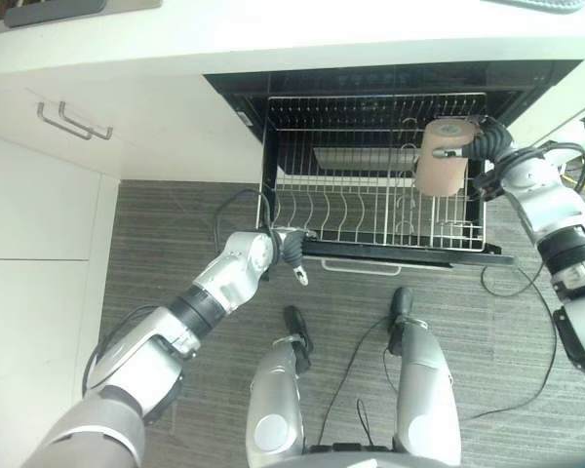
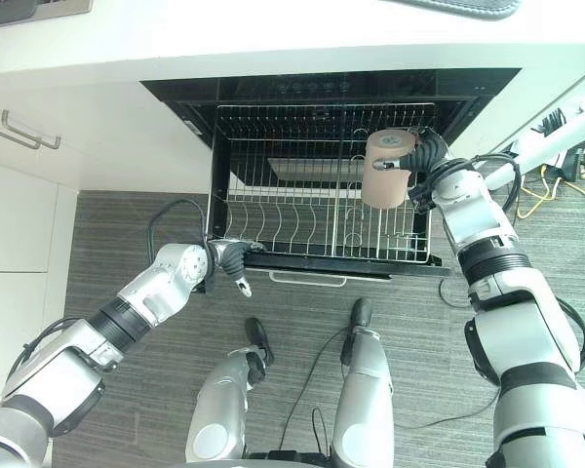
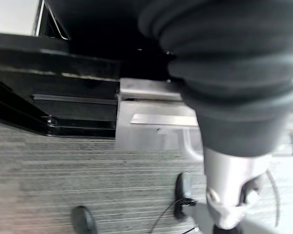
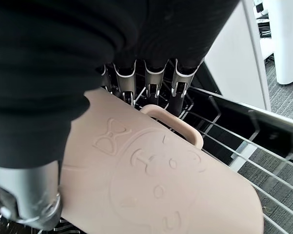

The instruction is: Place the dishes in the dishwasher.

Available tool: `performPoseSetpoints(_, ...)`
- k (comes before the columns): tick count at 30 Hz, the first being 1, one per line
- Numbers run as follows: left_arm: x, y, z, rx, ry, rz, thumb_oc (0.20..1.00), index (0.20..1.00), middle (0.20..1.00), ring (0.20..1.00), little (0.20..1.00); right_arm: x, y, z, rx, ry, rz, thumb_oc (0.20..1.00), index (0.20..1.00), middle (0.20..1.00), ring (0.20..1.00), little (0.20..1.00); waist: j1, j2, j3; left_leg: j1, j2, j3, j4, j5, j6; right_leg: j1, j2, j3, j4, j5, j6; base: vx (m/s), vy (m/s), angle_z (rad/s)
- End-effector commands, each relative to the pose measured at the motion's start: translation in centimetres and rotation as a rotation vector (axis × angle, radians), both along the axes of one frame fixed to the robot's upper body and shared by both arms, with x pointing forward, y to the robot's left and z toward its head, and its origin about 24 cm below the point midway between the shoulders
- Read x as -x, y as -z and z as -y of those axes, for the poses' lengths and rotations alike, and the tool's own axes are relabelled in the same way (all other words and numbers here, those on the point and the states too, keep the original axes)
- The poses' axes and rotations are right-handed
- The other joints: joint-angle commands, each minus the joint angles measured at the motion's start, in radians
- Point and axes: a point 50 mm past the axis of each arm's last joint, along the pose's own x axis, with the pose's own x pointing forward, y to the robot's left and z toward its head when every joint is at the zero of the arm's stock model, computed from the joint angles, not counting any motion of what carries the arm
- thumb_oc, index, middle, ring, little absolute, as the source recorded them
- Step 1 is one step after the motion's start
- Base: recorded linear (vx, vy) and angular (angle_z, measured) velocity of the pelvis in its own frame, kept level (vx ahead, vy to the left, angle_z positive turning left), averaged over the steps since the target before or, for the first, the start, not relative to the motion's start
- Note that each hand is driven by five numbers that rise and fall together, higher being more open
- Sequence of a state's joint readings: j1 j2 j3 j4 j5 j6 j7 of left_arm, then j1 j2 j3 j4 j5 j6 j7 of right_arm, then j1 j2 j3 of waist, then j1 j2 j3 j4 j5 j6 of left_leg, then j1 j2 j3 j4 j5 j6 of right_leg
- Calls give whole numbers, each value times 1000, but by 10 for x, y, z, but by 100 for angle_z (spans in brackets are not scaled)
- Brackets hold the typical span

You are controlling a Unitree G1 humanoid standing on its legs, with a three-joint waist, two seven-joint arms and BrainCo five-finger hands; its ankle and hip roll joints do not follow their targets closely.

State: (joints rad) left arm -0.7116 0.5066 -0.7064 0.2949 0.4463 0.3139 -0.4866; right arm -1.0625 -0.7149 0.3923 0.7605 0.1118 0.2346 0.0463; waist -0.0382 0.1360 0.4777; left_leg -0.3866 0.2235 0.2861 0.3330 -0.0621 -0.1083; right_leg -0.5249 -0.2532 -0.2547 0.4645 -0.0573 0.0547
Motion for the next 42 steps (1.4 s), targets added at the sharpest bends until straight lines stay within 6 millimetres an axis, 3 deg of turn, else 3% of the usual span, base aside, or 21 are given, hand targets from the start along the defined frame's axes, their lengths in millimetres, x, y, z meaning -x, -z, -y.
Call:
performPoseSetpoints(1,61,96,-34,6,-106,-334,1000,1000,1000,1000,1000,-2,-45,-1,-23,14,113,200,200,200,200,200,37,-27,42,-110,31,-59,0,22,-27,-12,-63,-13,28,-123,73,7,40,5)
performPoseSetpoints(2,58,82,-32,53,-92,-277,1000,1000,1000,1000,1000,-3,-41,5,-25,56,87,200,200,200,200,200,45,-16,42,-113,27,-60,0,25,-25,-16,-68,-15,33,-123,73,8,39,5)
performPoseSetpoints(9,56,58,-28,129,-51,-222,1000,1000,1000,1000,1000,0,-41,26,36,143,65,200,200,200,200,200,51,8,42,-116,23,-64,10,26,-22,-28,-82,-14,58,-127,73,10,27,5)
performPoseSetpoints(16,55,43,-27,191,-44,-175,1000,1000,1000,1000,1000,4,-51,35,65,173,63,200,200,200,200,200,46,-5,42,-114,28,-64,16,21,-21,-33,-75,-11,67,-128,75,-5,-12,1)
performPoseSetpoints(19,52,32,-26,269,-45,-125,1000,1000,1000,1000,1000,5,-43,41,51,206,-11,200,200,200,200,200,50,-8,42,-114,31,-65,19,19,-18,-33,-73,-10,65,-125,72,-10,-41,0)
performPoseSetpoints(24,45,-6,-24,482,-18,77,1000,1000,1000,1000,1000,9,-18,57,36,280,-205,200,200,200,200,200,68,5,42,-115,24,-70,17,23,-16,-34,-81,-15,65,-123,66,-6,-11,3)
performPoseSetpoints(25,43,-18,-24,538,-6,125,1000,1000,1000,1000,1000,11,-9,63,31,308,-260,285,285,285,285,285,75,8,42,-112,21,-71,14,26,-15,-32,-84,-18,64,-121,65,-11,-39,10)
performPoseSetpoints(26,42,-30,-25,601,-3,175,1000,1000,1000,1000,1000,14,-1,69,13,335,-305,878,878,878,878,878,83,10,42,-110,18,-74,9,29,-13,-29,-86,-23,62,-120,63,-8,-44,9)
performPoseSetpoints(27,41,-37,-25,640,-3,200,1000,1000,1000,1000,1000,16,4,72,3,350,-335,1000,1000,1000,1000,1000,88,11,42,-110,16,-76,9,29,-13,-28,-88,-26,63,-120,62,-4,-50,14)
performPoseSetpoints(34,43,-77,-22,837,70,389,1000,1000,1000,1000,1000,17,16,74,-64,385,-300,1000,1000,1000,1000,1000,110,-8,42,-110,12,-84,-4,35,-3,-23,-86,-48,67,-120,56,-9,-58,16)
performPoseSetpoints(42,51,-109,-27,1011,96,582,1000,1000,1000,1000,1000,20,0,71,-87,394,-175,1000,1000,1000,1000,1000,93,-33,42,-106,17,-75,-6,31,0,-25,-75,-49,72,-121,57,-2,-4,0)
